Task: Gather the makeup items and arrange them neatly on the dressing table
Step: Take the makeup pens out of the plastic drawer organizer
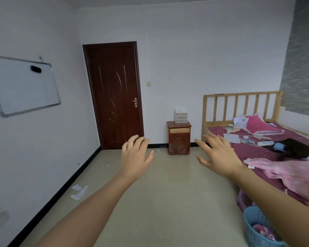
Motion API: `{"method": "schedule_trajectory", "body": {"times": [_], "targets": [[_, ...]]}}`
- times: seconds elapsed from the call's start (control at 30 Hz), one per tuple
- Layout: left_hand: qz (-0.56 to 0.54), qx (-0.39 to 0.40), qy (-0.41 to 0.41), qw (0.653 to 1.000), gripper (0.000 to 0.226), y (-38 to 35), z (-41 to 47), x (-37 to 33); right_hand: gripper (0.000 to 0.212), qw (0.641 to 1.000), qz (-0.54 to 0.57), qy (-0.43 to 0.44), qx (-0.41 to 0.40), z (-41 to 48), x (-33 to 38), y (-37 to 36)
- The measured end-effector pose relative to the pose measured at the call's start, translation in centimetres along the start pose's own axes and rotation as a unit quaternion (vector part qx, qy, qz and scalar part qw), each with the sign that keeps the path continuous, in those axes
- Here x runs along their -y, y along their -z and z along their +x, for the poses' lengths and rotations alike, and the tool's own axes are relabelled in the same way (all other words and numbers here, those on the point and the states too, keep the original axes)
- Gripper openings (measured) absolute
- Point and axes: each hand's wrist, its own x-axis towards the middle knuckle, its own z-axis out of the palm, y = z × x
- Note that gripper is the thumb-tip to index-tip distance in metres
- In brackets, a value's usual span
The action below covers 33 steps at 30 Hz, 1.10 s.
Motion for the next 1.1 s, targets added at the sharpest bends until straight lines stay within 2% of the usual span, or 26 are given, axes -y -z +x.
{"method": "schedule_trajectory", "body": {"times": [0.1, 0.37, 0.53, 0.63, 0.77, 0.9, 1.1], "targets": [[-0.013, 0.003, 0.006, 1.0, 0.045, -3.2, 2.0, 1.3, 0.061, 1.0, 0.023, -0.004, -0.001, 2.8, -0.6, -3.1], [-0.049, 0.019, 0.036, 0.998, 0.051, -12.4, 6.0, 6.2, 0.064, 0.999, 0.04, 0.009, 0.001, 8.4, -1.4, -12.5], [-0.061, 0.028, 0.052, 0.996, 0.056, -18.0, 10.9, 9.6, 0.06, 0.999, 0.035, 0.02, 0.023, 13.5, -2.0, -18.5], [-0.059, 0.036, 0.039, 0.997, 0.06, -21.8, 14.2, 11.8, 0.046, 0.999, 0.015, 0.03, 0.042, 17.4, -2.5, -21.8], [-0.066, 0.023, 0.032, 0.997, 0.057, -26.9, 19.9, 14.7, 0.037, 0.998, -0.01, 0.005, 0.069, 23.7, -3.8, -25.9], [-0.076, 0.017, 0.031, 0.996, 0.055, -32.0, 25.2, 16.3, 0.041, 0.997, -0.016, -0.015, 0.068, 28.5, -4.8, -30.5], [-0.055, 0.038, -0.009, 0.998, 0.049, -39.9, 30.8, 16.5, 0.049, 0.99, -0.017, -0.049, 0.13, 31.3, -6.5, -38.7]]}}
